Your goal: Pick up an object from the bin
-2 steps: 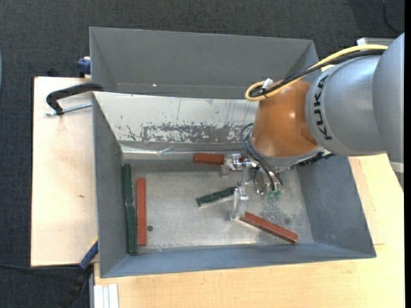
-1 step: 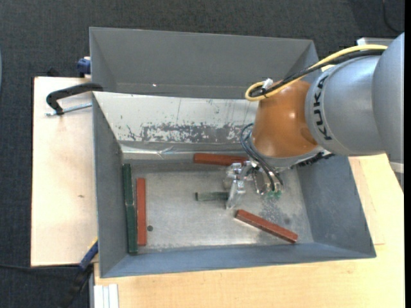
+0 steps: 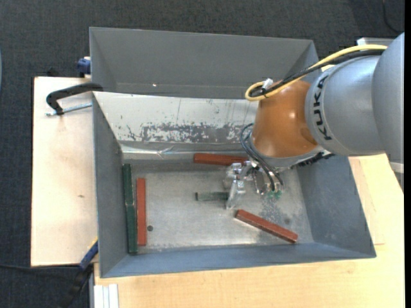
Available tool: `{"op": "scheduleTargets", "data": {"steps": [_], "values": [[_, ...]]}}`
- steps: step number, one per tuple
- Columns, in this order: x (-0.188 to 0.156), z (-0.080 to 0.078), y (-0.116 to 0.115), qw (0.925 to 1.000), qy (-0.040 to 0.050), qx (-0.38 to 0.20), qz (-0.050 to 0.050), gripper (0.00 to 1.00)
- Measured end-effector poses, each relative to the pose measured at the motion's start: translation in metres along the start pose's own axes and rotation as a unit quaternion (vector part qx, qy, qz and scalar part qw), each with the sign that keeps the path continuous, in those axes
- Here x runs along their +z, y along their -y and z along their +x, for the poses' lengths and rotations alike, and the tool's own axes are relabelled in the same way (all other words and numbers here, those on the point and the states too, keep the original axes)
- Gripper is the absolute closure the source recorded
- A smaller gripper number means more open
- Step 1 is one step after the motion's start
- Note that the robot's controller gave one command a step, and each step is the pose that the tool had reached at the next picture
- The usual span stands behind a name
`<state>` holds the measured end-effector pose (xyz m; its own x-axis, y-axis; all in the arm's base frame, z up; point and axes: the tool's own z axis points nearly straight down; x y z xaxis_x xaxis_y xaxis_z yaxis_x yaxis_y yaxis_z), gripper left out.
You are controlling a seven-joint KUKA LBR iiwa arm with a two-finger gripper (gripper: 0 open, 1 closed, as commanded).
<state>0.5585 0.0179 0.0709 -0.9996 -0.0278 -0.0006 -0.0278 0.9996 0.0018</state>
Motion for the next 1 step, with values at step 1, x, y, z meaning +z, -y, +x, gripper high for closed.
{"op": "scheduleTargets", "data": {"steps": [1], "values": [[-0.0039,-0.0011,0.0002,1.0000,-0.0020,0.000,0.000,1.00]]}}
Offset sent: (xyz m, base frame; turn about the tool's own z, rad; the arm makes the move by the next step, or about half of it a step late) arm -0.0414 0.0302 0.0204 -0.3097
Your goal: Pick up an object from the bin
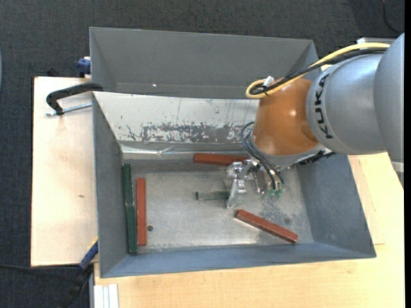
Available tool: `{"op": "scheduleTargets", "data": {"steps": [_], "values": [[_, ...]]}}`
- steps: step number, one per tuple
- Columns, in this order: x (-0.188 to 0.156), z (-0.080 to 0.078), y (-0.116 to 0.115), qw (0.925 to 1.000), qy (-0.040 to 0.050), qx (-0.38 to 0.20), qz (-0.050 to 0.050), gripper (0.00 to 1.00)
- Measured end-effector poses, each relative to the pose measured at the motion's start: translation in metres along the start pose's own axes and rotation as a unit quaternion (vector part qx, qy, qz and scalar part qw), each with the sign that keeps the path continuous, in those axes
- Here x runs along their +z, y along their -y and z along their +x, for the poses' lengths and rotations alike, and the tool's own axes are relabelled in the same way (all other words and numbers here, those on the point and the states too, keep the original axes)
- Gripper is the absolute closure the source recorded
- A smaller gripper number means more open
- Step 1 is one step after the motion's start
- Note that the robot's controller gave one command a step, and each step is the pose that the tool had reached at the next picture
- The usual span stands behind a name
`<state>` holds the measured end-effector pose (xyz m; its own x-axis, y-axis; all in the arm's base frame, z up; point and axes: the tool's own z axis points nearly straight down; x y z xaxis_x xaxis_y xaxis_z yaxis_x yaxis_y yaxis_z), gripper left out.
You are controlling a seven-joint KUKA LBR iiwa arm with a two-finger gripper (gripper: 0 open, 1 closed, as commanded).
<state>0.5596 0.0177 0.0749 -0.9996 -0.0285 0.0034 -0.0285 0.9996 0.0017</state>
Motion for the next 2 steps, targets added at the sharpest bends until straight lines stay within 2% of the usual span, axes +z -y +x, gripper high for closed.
{"op": "scheduleTargets", "data": {"steps": [1,2], "values": [[-0.033,0.016,-0.018,0.9953,0.0068,-0.096,0.001,1.00],[-0.202,0.008,-0.013,0.9946,0.0085,-0.103,0.001,1.00]]}}
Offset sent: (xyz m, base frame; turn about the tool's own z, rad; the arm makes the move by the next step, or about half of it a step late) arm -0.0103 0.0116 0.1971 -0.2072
